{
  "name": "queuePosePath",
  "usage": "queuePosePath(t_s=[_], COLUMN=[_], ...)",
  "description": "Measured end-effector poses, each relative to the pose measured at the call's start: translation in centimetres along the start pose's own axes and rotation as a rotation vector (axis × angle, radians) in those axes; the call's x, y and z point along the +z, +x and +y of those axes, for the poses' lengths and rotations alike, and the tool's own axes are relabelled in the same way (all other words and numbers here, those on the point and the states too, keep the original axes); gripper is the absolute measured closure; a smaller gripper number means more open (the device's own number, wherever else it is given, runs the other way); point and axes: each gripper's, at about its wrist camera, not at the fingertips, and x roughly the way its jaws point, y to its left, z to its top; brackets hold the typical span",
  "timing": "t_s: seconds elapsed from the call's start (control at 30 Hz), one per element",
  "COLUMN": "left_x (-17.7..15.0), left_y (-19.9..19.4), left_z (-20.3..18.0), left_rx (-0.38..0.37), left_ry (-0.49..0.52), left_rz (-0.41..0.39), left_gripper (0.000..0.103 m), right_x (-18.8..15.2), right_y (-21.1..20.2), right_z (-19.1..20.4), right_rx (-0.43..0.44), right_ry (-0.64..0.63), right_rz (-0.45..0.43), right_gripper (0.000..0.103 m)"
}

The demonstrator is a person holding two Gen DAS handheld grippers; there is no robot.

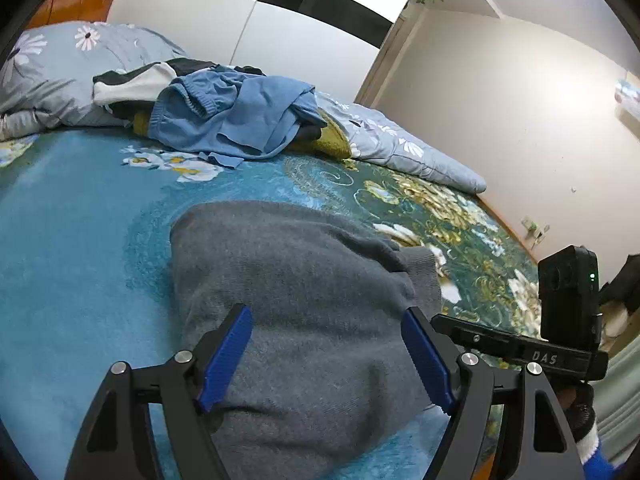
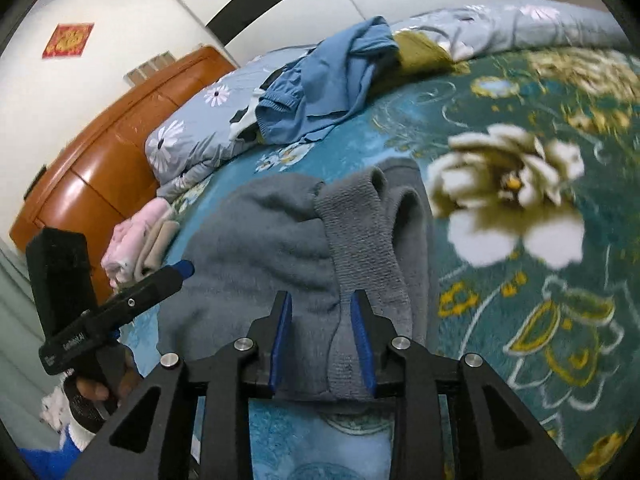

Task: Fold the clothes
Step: 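Lift the folded grey sweatshirt off the blanket with both grippers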

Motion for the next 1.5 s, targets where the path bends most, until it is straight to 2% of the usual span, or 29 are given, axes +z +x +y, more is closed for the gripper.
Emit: queuePosePath(t_s=[0.13,0.3,0.43,0.5,0.57,0.63,0.7,0.77,0.83,0.97,1.07,1.17,1.23,1.37,1.47,1.5], left_x=[-0.5,-0.6,-0.3,-0.1,-0.2,-0.4,-0.7,-1.0,-1.1,-1.3,-1.7,-2.2,-2.2,-2.4,-2.4,-2.3], left_y=[0.8,1.0,-1.1,-2.0,-2.4,-2.4,-2.0,-1.0,0.3,2.4,3.4,3.2,3.2,3.3,3.2,3.2], left_z=[0.7,0.6,0.8,1.3,2.6,4.1,5.7,7.0,7.3,7.1,7.0,7.1,6.9,6.4,6.4,6.5], left_rx=[0.003,0.014,-0.03,-0.043,-0.011,0.023,0.018,-0.007,-0.017,-0.086,-0.13,-0.193,-0.214,-0.198,-0.196,-0.2], left_ry=[-0.016,-0.021,-0.071,-0.097,-0.13,-0.176,-0.245,-0.3,-0.307,-0.313,-0.329,-0.353,-0.346,-0.299,-0.303,-0.312], left_rz=[0.015,0.028,-0.01,-0.029,-0.034,-0.033,-0.011,0.03,0.069,0.132,0.168,0.134,0.142,0.175,0.17,0.165], left_gripper=[0.023,0.023,0.023,0.023,0.023,0.022,0.02,0.02,0.02,0.02,0.013,0.005,0.002,0.0,0.0,0.0], right_x=[-0.4,-0.6,-0.5,-0.4,-0.4,-0.4,-0.4,-0.5,-0.6,-0.3,0.1,0.5,0.6,0.4,0.2,0.1], right_y=[0.2,0.5,-0.5,-1.5,-2.1,-2.5,-2.2,-1.4,-0.9,0.1,0.7,1.0,1.2,1.4,1.5,1.6], right_z=[-1.1,-1.1,-0.4,0.0,-0.3,-1.0,-2.3,-3.4,-4.2,-5.4,-6.0,-5.7,-5.5,-5.6,-5.7,-5.7], right_rx=[0.046,0.045,0.032,0.034,0.035,0.004,-0.013,-0.015,-0.011,0.038,0.075,0.099,0.112,0.146,0.153,0.154], right_ry=[0.064,0.071,0.039,0.018,0.016,0.036,0.088,0.133,0.162,0.222,0.249,0.226,0.212,0.185,0.185,0.185], right_rz=[-0.037,-0.037,-0.042,-0.071,-0.092,-0.109,-0.103,-0.08,-0.064,-0.06,-0.045,-0.017,0.003,0.025,0.023,0.026], right_gripper=[0.072,0.072,0.071,0.064,0.054,0.052,0.046,0.046,0.046,0.046,0.046,0.046,0.046,0.046,0.045,0.042])
